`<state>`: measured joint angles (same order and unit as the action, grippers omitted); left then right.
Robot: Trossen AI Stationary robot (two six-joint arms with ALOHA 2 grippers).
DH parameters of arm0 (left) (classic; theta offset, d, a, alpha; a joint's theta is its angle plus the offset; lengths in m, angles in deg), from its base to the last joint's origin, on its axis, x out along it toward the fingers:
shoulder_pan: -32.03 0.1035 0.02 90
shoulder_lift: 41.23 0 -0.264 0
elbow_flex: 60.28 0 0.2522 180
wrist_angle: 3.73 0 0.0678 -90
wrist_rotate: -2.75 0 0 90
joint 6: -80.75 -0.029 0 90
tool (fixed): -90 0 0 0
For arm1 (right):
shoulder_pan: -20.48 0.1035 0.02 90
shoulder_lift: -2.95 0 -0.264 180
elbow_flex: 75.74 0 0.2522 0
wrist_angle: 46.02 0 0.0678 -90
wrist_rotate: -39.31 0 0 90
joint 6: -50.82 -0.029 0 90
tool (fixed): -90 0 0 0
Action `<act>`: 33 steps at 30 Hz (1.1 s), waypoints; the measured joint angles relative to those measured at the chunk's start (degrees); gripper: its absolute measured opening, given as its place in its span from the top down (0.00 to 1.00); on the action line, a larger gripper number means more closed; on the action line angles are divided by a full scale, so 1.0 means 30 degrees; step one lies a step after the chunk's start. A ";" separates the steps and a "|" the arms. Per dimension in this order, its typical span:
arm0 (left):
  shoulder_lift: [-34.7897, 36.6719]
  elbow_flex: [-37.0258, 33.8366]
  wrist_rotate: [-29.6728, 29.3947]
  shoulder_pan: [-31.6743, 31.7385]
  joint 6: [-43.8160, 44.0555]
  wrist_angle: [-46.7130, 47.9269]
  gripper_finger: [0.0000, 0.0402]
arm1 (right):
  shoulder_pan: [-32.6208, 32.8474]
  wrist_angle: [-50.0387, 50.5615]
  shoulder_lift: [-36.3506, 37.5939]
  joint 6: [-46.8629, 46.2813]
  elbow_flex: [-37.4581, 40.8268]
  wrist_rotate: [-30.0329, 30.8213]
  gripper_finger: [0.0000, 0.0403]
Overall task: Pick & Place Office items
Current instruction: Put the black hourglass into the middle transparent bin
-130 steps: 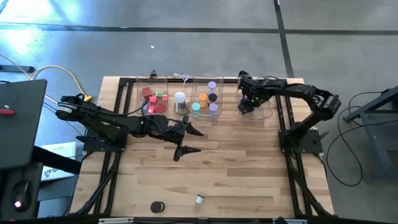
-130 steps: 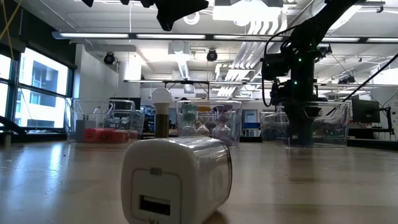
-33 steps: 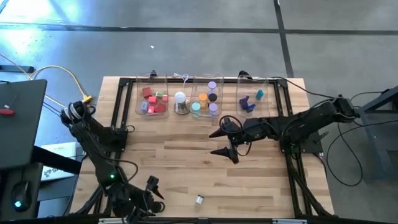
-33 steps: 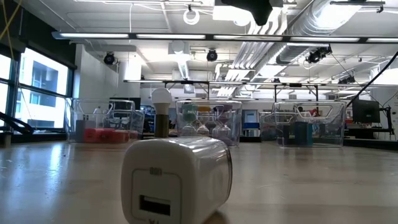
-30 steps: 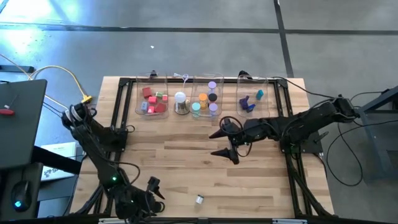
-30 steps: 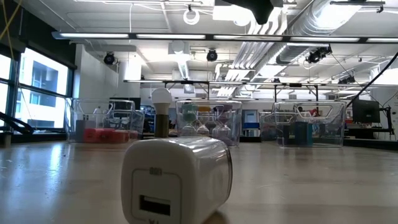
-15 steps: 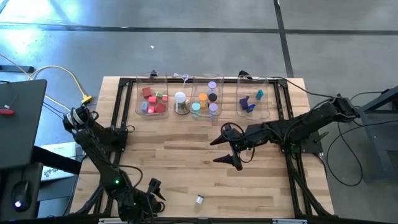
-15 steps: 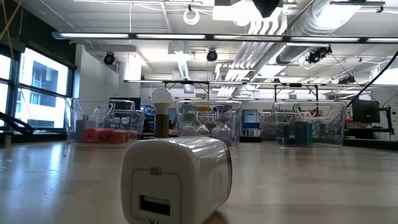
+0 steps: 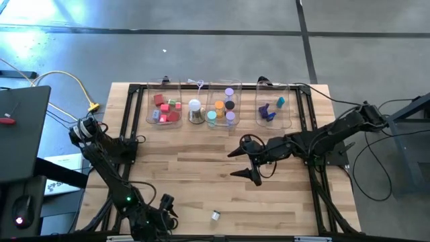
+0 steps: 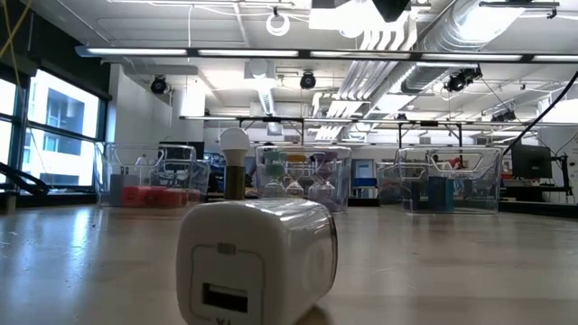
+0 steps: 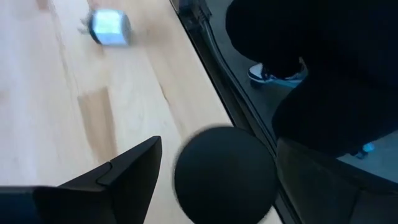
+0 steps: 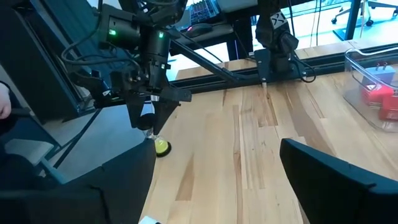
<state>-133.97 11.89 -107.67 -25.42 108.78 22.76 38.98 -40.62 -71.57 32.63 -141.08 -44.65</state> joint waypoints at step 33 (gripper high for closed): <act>0.1794 -0.0181 0.0142 0.1971 -0.0358 0.0280 0.51 | 0.0000 0.0058 0.0000 -0.0166 0.0004 -0.0006 0.17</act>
<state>-128.59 11.35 -107.24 -19.50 107.71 23.60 38.98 -40.44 -71.57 32.13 -141.07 -44.67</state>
